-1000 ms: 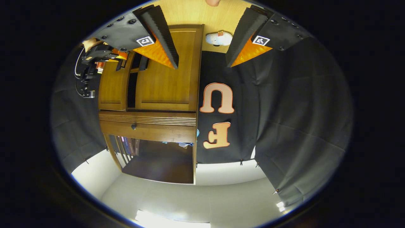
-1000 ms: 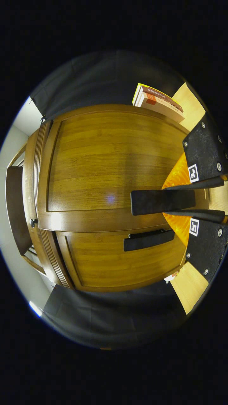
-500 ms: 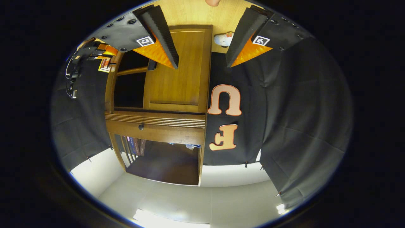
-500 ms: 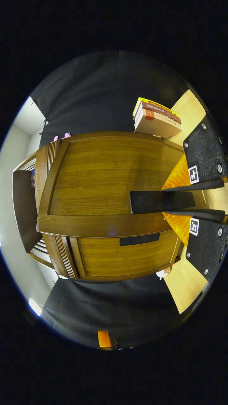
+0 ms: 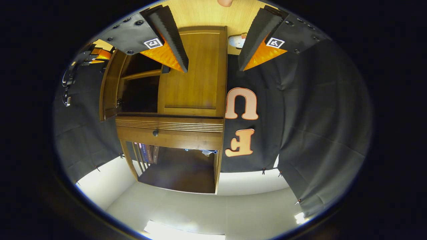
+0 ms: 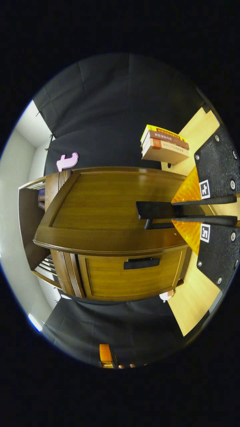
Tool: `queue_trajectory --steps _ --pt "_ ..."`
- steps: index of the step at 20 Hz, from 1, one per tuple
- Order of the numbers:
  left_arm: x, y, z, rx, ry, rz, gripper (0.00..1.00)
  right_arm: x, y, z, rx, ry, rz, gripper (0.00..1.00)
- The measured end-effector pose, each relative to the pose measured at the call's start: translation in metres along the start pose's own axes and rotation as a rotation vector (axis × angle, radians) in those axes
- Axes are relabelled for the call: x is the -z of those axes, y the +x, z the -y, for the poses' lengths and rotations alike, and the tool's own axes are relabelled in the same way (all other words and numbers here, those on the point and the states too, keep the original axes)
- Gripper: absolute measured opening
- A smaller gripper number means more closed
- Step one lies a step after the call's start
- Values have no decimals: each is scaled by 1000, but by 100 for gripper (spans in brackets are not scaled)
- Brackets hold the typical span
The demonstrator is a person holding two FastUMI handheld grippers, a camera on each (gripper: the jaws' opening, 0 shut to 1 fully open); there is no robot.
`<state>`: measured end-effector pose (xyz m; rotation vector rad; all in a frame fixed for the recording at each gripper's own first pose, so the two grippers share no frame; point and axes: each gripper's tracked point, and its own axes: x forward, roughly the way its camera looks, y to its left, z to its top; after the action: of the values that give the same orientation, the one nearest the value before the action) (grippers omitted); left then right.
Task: Open the right door of the double-door shoe cabinet with the right hand, and open the left door with the left hand.
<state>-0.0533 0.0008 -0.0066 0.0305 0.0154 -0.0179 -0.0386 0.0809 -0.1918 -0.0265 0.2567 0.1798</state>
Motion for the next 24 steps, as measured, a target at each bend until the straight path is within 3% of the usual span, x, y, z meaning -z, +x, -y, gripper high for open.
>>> queue_trajectory --steps 1,2,7,8,14,15,16,24 --pt "-1 -1 4 6 1 2 94 0 -5 7 11 -1 -3 17" --pt "-2 0 8 12 1 3 96 0 -8 14 22 -1 -5 9" --pt "3 -3 28 39 5 -10 96 2 -24 50 75 -9 -3 0" --pt "3 -4 31 43 3 -11 96 2 -27 56 79 -6 -3 4" --pt "1 -6 48 50 7 -11 94 2 -33 92 89 7 -5 0" --pt "1 -7 49 47 9 -11 94 2 -33 100 100 6 -4 6" --pt "1 -7 51 46 12 -11 94 3 -34 109 111 5 -2 0" --pt "9 5 75 54 12 -24 94 3 -33 149 98 -7 -15 0"
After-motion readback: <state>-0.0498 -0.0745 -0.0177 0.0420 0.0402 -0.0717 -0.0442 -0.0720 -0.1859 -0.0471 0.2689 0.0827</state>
